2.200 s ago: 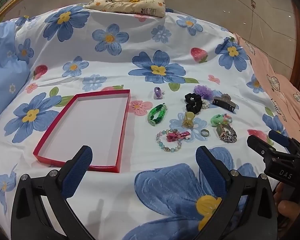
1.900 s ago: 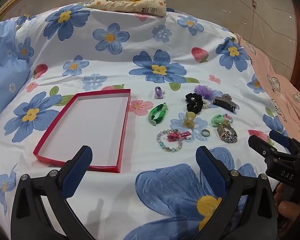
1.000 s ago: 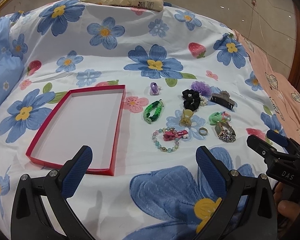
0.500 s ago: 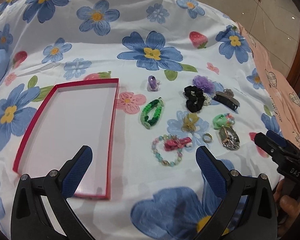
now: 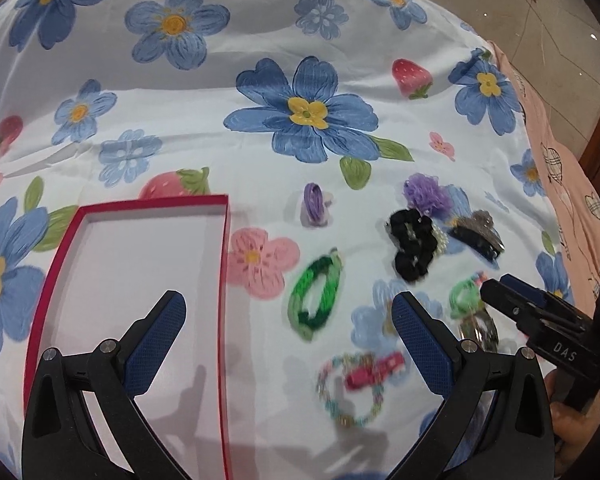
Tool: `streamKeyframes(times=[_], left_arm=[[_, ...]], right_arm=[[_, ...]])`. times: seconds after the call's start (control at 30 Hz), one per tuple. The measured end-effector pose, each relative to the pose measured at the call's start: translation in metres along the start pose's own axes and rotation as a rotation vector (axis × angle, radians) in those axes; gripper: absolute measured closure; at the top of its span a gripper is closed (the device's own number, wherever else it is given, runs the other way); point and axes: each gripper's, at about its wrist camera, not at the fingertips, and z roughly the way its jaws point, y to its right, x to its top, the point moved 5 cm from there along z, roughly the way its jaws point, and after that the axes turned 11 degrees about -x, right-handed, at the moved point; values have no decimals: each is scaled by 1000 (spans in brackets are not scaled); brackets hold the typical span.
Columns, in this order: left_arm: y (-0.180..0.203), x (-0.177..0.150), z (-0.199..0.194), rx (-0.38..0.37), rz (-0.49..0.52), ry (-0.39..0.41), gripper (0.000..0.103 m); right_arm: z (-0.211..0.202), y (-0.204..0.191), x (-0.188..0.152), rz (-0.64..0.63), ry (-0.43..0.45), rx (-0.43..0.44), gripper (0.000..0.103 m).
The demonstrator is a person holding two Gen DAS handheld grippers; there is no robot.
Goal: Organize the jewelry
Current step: 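Grasp the purple bow clip with the left tool while the right tool grasps the black scrunchie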
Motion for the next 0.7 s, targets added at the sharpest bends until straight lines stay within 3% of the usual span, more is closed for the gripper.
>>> streamKeyframes(times=[0.17, 0.33, 0.53, 0.7], left_arm=[[-2, 22, 35, -23, 4, -46, 6], [-6, 41, 74, -37, 4, -101, 19], [-12, 61, 108, -55, -8, -149, 26], [-16, 67, 134, -72, -22, -194, 43]], right_arm=[[33, 0, 16, -1, -53, -18, 38], [64, 2, 26, -5, -109, -36, 47], [94, 1, 32, -3, -157, -43, 55], [109, 2, 30, -3, -181, -56, 66]])
